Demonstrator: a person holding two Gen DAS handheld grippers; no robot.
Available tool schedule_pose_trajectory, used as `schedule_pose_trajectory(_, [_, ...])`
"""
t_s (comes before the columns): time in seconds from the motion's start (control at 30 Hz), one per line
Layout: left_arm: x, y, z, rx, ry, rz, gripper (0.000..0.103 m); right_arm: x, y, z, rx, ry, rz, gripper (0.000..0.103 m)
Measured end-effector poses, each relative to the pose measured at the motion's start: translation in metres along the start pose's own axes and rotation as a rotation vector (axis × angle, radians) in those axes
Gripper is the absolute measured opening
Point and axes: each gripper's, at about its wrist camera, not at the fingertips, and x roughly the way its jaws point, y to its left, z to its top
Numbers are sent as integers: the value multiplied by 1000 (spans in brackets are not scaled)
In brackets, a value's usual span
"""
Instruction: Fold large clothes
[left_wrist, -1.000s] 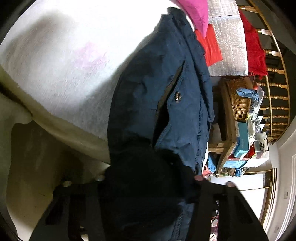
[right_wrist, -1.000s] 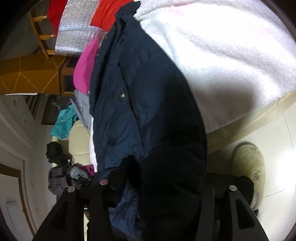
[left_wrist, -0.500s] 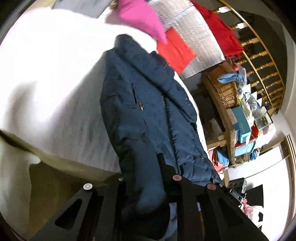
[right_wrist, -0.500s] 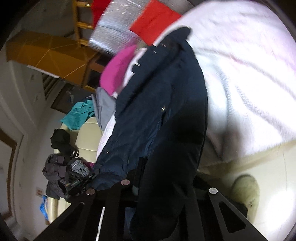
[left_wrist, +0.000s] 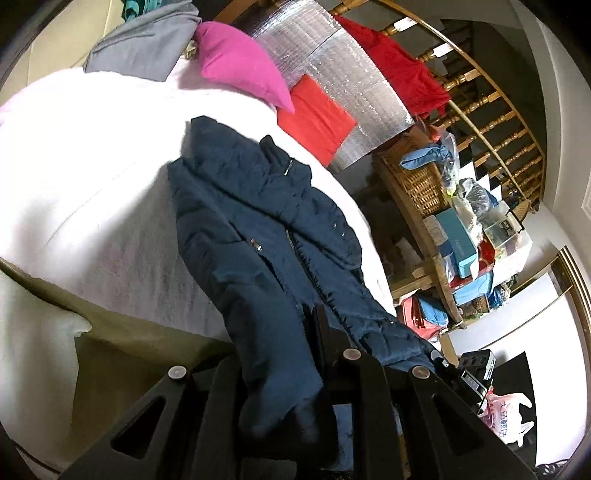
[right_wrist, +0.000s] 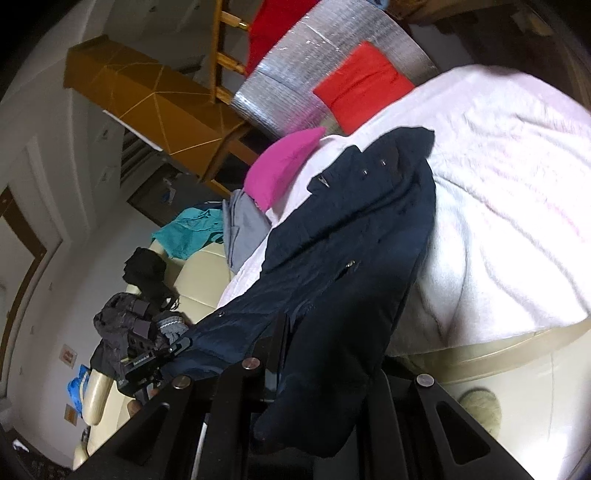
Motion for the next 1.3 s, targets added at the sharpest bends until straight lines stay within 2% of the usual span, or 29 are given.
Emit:
schedule_pose_trajectory(0.2, [2, -8, 10, 12, -13, 36, 15, -7, 5, 4, -23, -9, -4, 15])
schedule_pose_trajectory(0.33, [17, -18, 17, 49, -21, 140, 15, 5, 0, 16, 9, -11, -25, 15])
schedule_pose_trajectory(0.43, [30, -33, 19, 148, -20, 256, 15, 15, -5, 25, 24, -6, -37, 15])
schedule_pose_trajectory(0.67, [54, -61, 31, 296, -46, 411, 15, 43, 0, 56, 29, -28, -55, 15])
schedule_pose_trajectory(1.03, [74, -91, 59, 390, -101, 507, 15, 69, -7, 99, 46, -81, -75, 15])
schedule_pose_trajectory(1.3, [86, -106, 71, 420, -118, 537, 15, 74, -21, 112, 69, -99, -78, 15])
